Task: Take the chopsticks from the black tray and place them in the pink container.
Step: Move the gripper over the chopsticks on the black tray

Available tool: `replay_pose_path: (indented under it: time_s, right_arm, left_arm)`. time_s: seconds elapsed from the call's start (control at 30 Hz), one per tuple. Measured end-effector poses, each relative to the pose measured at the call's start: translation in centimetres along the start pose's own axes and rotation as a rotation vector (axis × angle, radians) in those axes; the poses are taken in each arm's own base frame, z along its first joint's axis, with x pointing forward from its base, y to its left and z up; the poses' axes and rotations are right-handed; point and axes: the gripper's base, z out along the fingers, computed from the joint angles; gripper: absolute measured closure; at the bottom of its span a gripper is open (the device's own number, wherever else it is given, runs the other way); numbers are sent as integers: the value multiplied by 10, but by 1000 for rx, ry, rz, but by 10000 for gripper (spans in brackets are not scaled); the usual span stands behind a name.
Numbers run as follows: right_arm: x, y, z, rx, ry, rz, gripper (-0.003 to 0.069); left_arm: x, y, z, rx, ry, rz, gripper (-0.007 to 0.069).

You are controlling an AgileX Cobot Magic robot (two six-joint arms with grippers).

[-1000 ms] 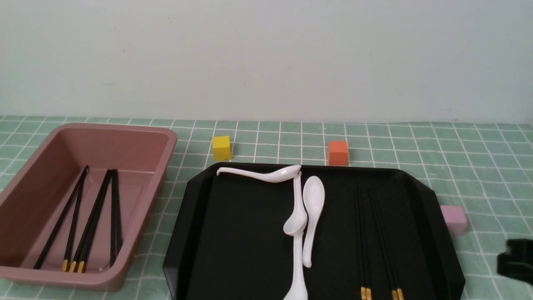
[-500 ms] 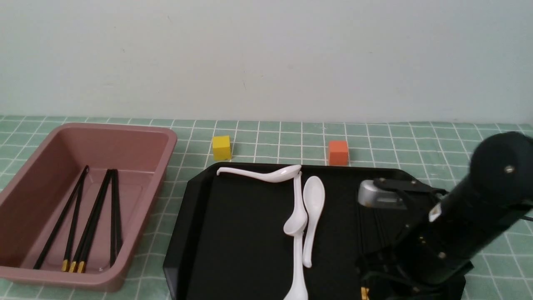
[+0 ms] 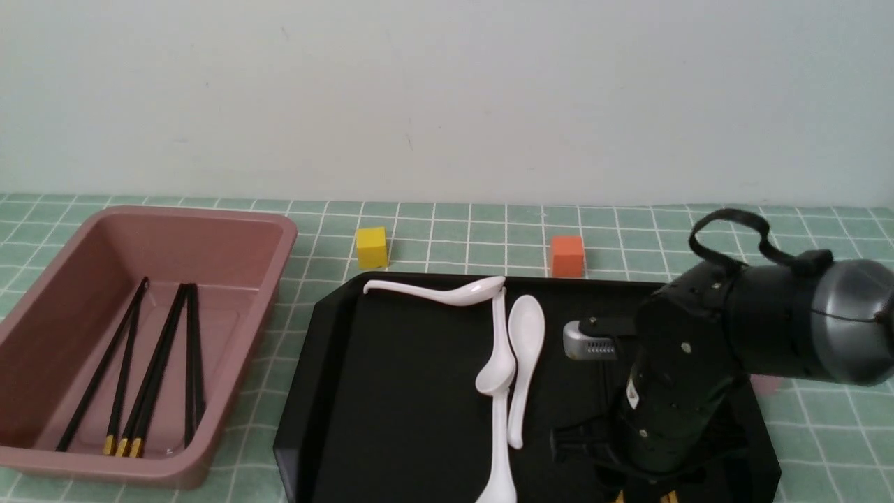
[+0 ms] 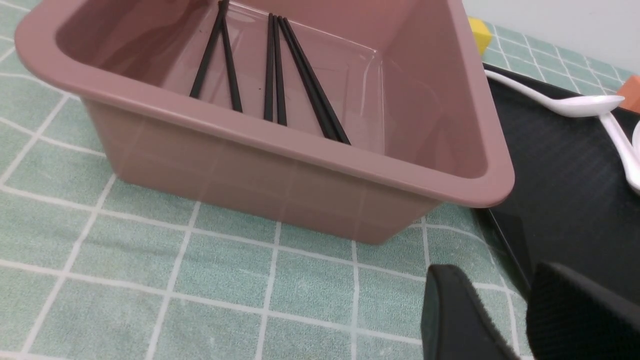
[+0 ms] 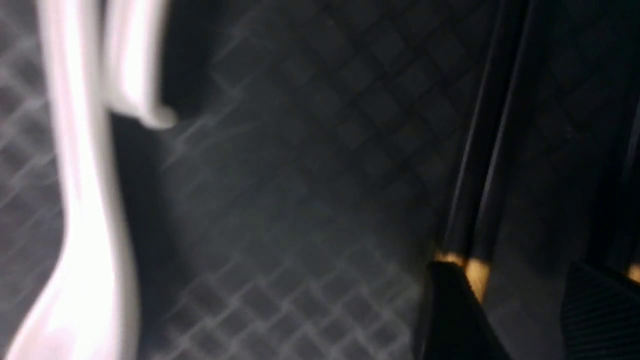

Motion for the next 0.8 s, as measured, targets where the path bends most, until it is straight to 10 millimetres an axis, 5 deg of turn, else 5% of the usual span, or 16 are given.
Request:
replay_pose_path:
  time_s: [0.47,0.8]
  right_arm:
    - [-4,3,9,-1,-1,9,341]
    - [-3,3,8,0,6,13,511]
  left_arm:
    - [0,0,0,0,0,0,386]
    - [0,0,0,0,0,0,386]
